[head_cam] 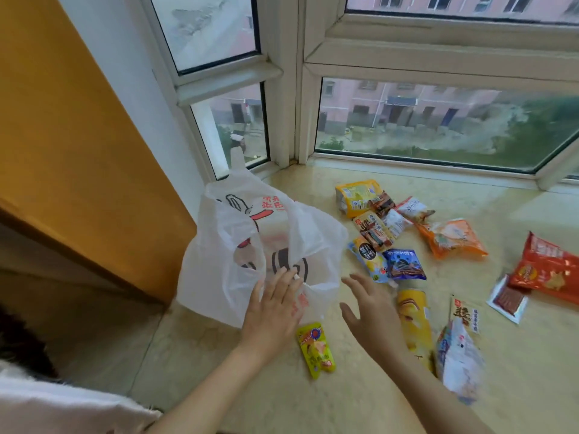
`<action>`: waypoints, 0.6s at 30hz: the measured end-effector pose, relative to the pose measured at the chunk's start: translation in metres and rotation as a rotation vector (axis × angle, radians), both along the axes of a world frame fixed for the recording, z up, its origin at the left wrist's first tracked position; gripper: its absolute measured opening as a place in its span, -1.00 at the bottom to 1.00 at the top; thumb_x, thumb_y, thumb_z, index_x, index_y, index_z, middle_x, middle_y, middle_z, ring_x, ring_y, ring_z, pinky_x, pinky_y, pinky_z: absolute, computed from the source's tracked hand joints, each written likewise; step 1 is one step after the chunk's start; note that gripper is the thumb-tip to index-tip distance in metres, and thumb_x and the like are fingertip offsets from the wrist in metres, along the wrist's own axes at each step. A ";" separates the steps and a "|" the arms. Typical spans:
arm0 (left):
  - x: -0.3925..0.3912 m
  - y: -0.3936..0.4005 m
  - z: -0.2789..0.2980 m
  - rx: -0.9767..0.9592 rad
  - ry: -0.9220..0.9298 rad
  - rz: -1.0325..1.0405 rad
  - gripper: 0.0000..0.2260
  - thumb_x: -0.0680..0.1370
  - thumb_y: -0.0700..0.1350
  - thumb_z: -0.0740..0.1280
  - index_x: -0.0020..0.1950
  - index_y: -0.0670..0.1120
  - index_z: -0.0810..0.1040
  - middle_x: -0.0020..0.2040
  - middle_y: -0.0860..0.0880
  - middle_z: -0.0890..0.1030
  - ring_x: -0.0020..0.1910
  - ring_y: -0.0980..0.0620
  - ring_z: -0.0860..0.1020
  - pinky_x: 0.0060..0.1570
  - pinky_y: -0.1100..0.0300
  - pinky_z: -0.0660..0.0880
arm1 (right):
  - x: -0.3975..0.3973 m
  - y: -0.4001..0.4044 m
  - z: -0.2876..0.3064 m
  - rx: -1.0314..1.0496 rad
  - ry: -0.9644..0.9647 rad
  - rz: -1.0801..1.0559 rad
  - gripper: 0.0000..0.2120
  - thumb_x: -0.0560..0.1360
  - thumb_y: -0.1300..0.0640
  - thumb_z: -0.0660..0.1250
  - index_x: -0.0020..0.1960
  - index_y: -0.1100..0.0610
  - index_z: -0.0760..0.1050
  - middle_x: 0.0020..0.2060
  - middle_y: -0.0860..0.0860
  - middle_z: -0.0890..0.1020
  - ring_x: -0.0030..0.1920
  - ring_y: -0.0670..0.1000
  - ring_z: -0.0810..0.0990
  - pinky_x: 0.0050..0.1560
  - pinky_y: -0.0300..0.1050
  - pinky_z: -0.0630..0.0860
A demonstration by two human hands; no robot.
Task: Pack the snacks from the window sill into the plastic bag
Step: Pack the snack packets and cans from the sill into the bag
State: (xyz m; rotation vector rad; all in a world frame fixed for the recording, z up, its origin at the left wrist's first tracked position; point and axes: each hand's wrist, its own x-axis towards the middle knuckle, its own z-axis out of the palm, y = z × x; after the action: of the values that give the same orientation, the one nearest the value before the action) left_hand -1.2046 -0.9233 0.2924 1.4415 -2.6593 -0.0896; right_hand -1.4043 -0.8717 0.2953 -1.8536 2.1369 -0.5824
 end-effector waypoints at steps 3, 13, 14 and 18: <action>0.004 0.015 -0.026 -0.034 0.001 0.011 -0.48 0.49 0.07 0.13 0.43 -0.08 0.36 0.47 -0.01 0.27 0.42 0.03 0.26 0.31 -0.01 0.21 | 0.006 0.022 -0.048 0.047 0.036 0.034 -0.50 0.29 0.13 0.53 0.21 0.09 0.53 0.16 0.07 0.58 0.10 0.14 0.59 -0.03 -0.01 0.57; 0.012 0.019 -0.118 -0.052 -0.174 -0.007 -0.24 0.49 0.11 0.27 0.56 -0.16 0.02 0.58 -0.10 0.03 0.54 -0.04 0.03 0.43 -0.13 0.05 | 0.051 0.064 -0.185 0.286 0.182 0.011 -0.24 0.04 -0.12 0.62 0.18 0.15 0.58 0.07 0.19 0.64 -0.03 0.19 0.67 -0.18 0.00 0.63; 0.012 0.015 -0.123 -0.033 -0.215 0.006 -0.21 0.49 0.13 0.27 0.56 -0.16 -0.03 0.58 -0.11 -0.01 0.55 -0.05 0.02 0.44 -0.16 -0.02 | 0.055 0.064 -0.193 0.293 0.194 0.005 -0.23 0.04 -0.14 0.61 0.17 0.16 0.59 0.07 0.20 0.64 -0.02 0.20 0.66 -0.17 0.02 0.63; 0.012 -0.004 -0.143 -0.064 -0.447 -0.037 -0.30 0.65 0.06 0.03 0.46 -0.18 -0.43 0.44 -0.17 -0.47 0.45 -0.10 -0.41 0.25 -0.19 -0.57 | 0.065 0.057 -0.213 0.241 0.214 -0.012 -0.28 0.10 -0.15 0.59 0.17 0.17 0.60 0.12 0.22 0.62 0.06 0.23 0.63 -0.13 0.06 0.64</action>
State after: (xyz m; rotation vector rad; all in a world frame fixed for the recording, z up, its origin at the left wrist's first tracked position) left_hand -1.1931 -0.9275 0.1491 1.5442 -2.9970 0.3535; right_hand -1.3395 -0.8147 0.0828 -1.8391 2.2359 -0.1229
